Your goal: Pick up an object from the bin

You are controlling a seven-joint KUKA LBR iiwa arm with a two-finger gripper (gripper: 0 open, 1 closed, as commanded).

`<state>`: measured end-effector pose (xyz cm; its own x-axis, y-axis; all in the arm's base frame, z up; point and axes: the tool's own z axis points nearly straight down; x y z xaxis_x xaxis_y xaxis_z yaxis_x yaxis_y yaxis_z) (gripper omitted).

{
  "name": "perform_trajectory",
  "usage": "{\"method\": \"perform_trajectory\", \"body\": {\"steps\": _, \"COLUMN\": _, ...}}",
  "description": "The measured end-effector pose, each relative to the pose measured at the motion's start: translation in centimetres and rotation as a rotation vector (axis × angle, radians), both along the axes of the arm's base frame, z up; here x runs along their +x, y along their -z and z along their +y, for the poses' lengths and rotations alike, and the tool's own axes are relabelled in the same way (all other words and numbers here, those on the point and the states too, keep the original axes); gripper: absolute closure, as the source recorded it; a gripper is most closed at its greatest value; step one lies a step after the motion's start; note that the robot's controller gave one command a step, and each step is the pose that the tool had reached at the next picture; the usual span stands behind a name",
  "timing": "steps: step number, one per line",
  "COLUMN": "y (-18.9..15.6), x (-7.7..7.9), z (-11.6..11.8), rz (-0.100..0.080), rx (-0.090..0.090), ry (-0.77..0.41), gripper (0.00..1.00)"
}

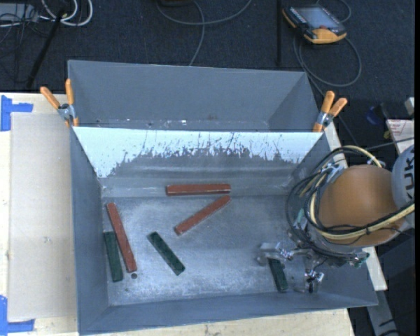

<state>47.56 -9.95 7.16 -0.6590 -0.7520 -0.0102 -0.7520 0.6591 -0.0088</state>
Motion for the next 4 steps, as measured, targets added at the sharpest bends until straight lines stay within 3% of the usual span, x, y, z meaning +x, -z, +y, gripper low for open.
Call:
{"method": "perform_trajectory", "body": {"steps": 1, "y": -2.9, "x": 1.0, "z": -0.2, "rz": 0.011, "rx": -0.001, "ry": 0.013, "gripper": 0.0}}
{"method": "perform_trajectory", "body": {"steps": 2, "y": -2.8, "x": 1.0, "z": 2.8, "rz": 0.015, "rx": -0.001, "ry": -0.141, "gripper": 0.0}}
{"method": "perform_trajectory", "body": {"steps": 3, "y": 0.3, "x": 1.3, "z": 1.8, "rz": 0.015, "rx": -0.003, "ry": -0.641, "gripper": 0.0}}
{"method": "perform_trajectory", "body": {"steps": 4, "y": 0.4, "x": 1.2, "z": 1.8, "rz": 0.014, "rx": -0.003, "ry": -0.637, "gripper": 0.0}}
